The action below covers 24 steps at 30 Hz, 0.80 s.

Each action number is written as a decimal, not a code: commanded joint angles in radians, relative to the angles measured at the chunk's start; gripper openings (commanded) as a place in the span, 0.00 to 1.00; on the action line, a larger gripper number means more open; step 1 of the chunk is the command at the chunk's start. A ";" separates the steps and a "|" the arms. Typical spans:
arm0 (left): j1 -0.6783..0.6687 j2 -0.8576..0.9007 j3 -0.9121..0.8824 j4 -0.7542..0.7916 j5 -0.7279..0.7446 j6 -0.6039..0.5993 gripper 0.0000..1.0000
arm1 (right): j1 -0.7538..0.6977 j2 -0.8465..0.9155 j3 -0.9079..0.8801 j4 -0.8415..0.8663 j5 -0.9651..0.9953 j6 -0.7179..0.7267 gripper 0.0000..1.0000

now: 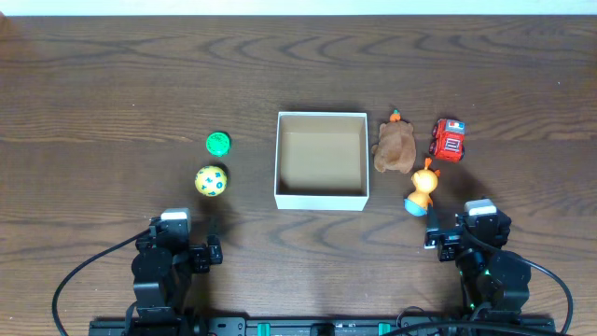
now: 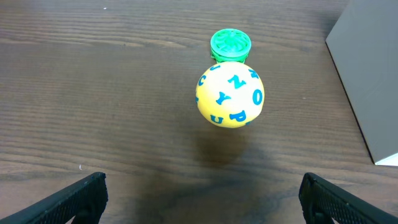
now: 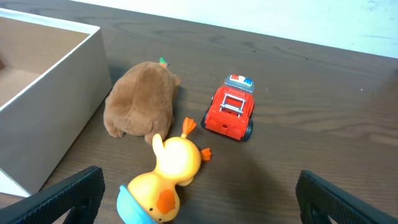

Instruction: Pack container

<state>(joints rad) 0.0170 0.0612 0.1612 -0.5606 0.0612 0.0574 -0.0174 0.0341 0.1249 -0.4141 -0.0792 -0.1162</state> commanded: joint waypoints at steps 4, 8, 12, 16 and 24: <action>0.004 -0.006 -0.012 0.001 0.006 0.013 0.98 | -0.004 -0.009 -0.005 0.003 -0.008 0.012 0.99; 0.004 -0.006 -0.012 0.001 0.006 0.013 0.98 | -0.004 -0.009 -0.005 0.003 -0.008 0.013 0.99; 0.004 -0.006 -0.012 0.001 0.006 0.013 0.98 | -0.004 -0.009 -0.005 0.003 -0.008 0.013 0.99; 0.004 -0.006 -0.012 0.001 0.006 0.013 0.98 | -0.004 -0.009 -0.005 0.003 -0.007 0.012 0.99; 0.004 -0.006 -0.012 0.001 -0.027 0.025 0.98 | -0.004 -0.009 -0.005 0.003 -0.008 0.012 0.99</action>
<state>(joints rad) 0.0170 0.0612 0.1612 -0.5602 0.0536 0.0612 -0.0174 0.0341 0.1249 -0.4141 -0.0792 -0.1162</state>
